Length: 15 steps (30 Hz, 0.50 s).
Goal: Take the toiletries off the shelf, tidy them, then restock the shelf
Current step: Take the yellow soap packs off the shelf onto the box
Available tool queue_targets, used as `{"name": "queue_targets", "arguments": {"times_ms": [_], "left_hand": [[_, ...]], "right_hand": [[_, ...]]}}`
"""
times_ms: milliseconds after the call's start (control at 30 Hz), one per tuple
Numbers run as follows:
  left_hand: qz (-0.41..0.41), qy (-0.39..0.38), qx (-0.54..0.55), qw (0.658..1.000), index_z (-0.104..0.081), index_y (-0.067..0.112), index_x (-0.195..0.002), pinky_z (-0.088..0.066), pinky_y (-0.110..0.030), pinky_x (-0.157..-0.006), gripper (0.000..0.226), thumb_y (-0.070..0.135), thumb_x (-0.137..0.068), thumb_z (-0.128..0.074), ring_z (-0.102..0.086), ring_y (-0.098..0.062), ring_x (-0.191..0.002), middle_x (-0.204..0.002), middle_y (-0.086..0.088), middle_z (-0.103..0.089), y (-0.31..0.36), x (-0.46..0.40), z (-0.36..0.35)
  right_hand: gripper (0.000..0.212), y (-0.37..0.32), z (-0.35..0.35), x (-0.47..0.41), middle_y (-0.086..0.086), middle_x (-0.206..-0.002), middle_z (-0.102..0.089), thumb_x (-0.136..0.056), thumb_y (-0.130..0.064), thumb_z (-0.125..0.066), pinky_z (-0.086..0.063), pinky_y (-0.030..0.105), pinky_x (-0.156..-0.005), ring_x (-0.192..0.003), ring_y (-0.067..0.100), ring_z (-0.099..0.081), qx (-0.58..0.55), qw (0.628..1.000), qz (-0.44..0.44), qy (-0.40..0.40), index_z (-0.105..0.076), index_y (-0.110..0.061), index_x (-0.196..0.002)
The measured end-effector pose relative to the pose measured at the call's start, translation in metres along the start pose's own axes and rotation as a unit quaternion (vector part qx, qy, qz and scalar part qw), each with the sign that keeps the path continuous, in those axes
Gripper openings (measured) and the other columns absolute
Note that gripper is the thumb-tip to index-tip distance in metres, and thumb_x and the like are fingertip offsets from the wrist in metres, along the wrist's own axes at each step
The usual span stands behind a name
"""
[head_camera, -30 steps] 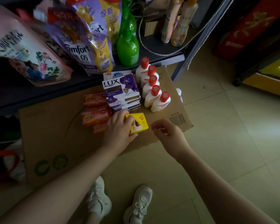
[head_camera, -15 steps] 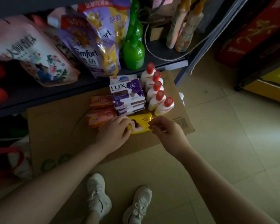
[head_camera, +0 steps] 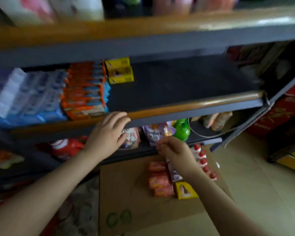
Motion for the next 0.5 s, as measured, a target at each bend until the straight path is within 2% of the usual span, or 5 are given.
{"name": "queue_targets", "arguments": {"times_ms": [100,167,267,400,500], "left_hand": [[0.043,-0.043,-0.052,0.997,-0.052,0.002,-0.128,-0.036,-0.045,-0.104,0.061,0.026,-0.077,-0.075,-0.043,-0.035,-0.127,-0.138,-0.018,-0.045,-0.033,-0.011,0.020],[0.067,-0.053,-0.066,0.994,-0.040,0.005,-0.138,-0.027,-0.043,-0.111,0.072,0.038,-0.081,-0.068,-0.029,-0.031,-0.137,-0.150,-0.015,-0.029,-0.049,-0.018,0.024],[0.065,-0.043,-0.112,0.991,-0.025,0.010,-0.146,-0.020,-0.039,-0.113,0.087,0.058,-0.080,-0.057,-0.016,-0.026,-0.142,-0.156,-0.009,-0.014,-0.068,-0.030,0.018],[0.119,-0.001,-0.135,0.984,-0.024,0.017,-0.146,-0.032,-0.042,-0.105,0.097,0.075,-0.072,-0.047,-0.025,-0.030,-0.138,-0.155,-0.007,-0.020,-0.099,-0.041,0.011],[0.090,0.025,-0.174,0.980,-0.035,0.017,-0.142,-0.042,-0.040,-0.095,0.096,0.078,-0.068,-0.045,-0.038,-0.028,-0.129,-0.144,-0.008,-0.039,-0.104,-0.043,-0.001]], "right_hand": [[0.012,-0.045,-0.019,-0.033,0.003,-0.081,-0.065,-0.089,-0.007,-0.056,-0.042,0.026,-0.067,-0.078,0.017,-0.059,0.082,0.994,0.077,-0.013,-0.066,-0.015,-0.087],[0.011,-0.067,-0.026,-0.056,0.011,-0.083,-0.067,-0.089,-0.007,-0.055,-0.037,0.027,-0.063,-0.076,0.023,-0.059,0.161,0.975,0.148,-0.024,-0.066,-0.005,-0.091],[0.017,-0.082,-0.037,-0.087,0.014,-0.099,-0.067,-0.087,-0.001,-0.053,-0.041,0.030,-0.077,-0.093,0.028,-0.059,0.227,0.945,0.237,-0.018,-0.066,-0.002,-0.098],[0.020,-0.086,-0.041,-0.130,0.015,-0.105,-0.063,-0.087,-0.004,-0.054,-0.038,0.028,-0.079,-0.100,0.031,-0.054,0.239,0.926,0.283,0.071,-0.064,-0.004,-0.104],[0.026,-0.090,-0.052,-0.170,0.017,-0.111,-0.059,-0.089,-0.011,-0.053,-0.041,0.032,-0.084,-0.104,0.032,-0.052,0.276,0.912,0.297,0.062,-0.059,-0.005,-0.113]]}}
Point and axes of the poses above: each hand's wrist, its own x-axis away from the middle knuckle, its own z-axis out of the back of the hand, y = z × x, the point moved 6 cm from there along -x, towards the middle knuckle
